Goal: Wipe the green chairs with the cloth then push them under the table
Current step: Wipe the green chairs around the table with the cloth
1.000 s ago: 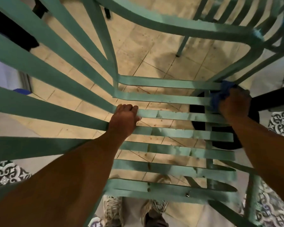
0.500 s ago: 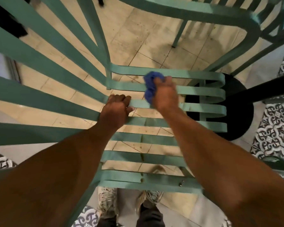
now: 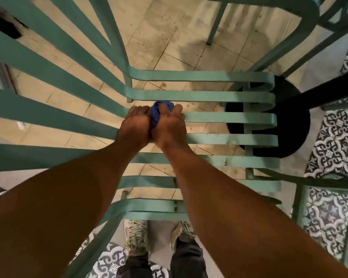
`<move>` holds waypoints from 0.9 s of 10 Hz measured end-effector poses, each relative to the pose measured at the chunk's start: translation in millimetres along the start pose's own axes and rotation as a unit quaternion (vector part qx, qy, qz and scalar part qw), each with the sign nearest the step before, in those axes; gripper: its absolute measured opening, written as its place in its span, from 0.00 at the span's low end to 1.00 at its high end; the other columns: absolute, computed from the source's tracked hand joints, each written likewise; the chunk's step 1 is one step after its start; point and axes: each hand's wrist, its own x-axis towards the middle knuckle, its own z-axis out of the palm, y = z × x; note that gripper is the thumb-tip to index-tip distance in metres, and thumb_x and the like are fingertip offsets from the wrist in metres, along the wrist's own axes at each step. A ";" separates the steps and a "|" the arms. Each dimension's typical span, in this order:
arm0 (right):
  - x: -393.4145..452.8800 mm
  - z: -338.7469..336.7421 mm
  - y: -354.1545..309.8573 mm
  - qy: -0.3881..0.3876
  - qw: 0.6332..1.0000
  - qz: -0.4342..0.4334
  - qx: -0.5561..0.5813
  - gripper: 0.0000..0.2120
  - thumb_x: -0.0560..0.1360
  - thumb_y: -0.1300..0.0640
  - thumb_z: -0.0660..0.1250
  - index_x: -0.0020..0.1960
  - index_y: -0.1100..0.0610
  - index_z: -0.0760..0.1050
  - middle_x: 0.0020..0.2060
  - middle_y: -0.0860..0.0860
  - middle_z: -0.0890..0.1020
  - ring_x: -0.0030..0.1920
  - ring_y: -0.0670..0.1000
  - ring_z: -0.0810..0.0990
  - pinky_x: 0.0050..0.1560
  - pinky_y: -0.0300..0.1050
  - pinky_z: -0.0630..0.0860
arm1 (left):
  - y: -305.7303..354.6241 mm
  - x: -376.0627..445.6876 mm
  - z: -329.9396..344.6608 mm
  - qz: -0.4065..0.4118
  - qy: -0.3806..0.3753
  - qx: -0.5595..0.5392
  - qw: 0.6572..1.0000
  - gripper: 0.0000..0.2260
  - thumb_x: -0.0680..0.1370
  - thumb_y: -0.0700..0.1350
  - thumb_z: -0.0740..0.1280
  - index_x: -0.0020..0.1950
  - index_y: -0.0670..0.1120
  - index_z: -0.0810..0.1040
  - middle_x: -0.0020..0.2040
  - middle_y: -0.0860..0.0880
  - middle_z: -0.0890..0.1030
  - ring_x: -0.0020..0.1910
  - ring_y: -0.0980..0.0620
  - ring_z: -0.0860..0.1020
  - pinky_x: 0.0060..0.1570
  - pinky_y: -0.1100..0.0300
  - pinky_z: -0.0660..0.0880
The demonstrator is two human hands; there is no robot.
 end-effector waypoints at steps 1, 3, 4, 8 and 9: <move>-22.7 -23.8 57.1 0.018 0.996 -0.002 -0.091 0.21 0.75 0.54 0.66 0.67 0.55 0.67 0.60 0.59 0.68 0.58 0.59 0.72 0.51 0.48 0.71 | -0.3 -1.9 4.4 0.021 0.030 0.009 0.999 0.17 0.77 0.46 0.66 0.62 0.38 0.75 0.56 0.36 0.78 0.55 0.35 0.73 0.61 0.44 0.68; -77.4 -117.3 188.7 0.078 0.953 0.260 -0.138 0.26 0.72 0.46 0.63 0.63 0.61 0.67 0.58 0.66 0.68 0.58 0.68 0.72 0.54 0.55 0.69 | 0.2 -3.2 7.9 0.012 0.042 0.033 0.998 0.17 0.78 0.50 0.61 0.60 0.39 0.76 0.52 0.37 0.79 0.52 0.36 0.74 0.60 0.46 0.69; -75.0 -77.4 111.3 0.013 0.981 0.176 -0.083 0.17 0.75 0.56 0.63 0.62 0.60 0.68 0.59 0.64 0.70 0.57 0.65 0.74 0.49 0.49 0.67 | -2.8 -2.1 10.7 0.024 0.049 0.027 0.998 0.17 0.79 0.50 0.62 0.60 0.39 0.76 0.53 0.38 0.79 0.53 0.36 0.74 0.61 0.45 0.68; -106.7 -66.9 133.5 -0.073 0.988 0.131 0.026 0.13 0.76 0.53 0.64 0.56 0.59 0.71 0.50 0.60 0.76 0.51 0.59 0.76 0.42 0.57 0.78 | -0.8 3.7 3.7 -0.013 -0.002 -0.007 1.000 0.18 0.79 0.51 0.63 0.65 0.41 0.73 0.59 0.37 0.76 0.59 0.36 0.70 0.61 0.46 0.64; -135.1 -103.7 179.1 -0.044 0.839 0.202 0.504 0.20 0.82 0.48 0.53 0.52 0.67 0.69 0.40 0.55 0.74 0.45 0.43 0.71 0.34 0.54 0.71 | 0.1 4.7 3.4 -0.014 -0.008 0.003 1.000 0.19 0.80 0.52 0.62 0.66 0.42 0.72 0.60 0.37 0.75 0.60 0.36 0.69 0.62 0.46 0.63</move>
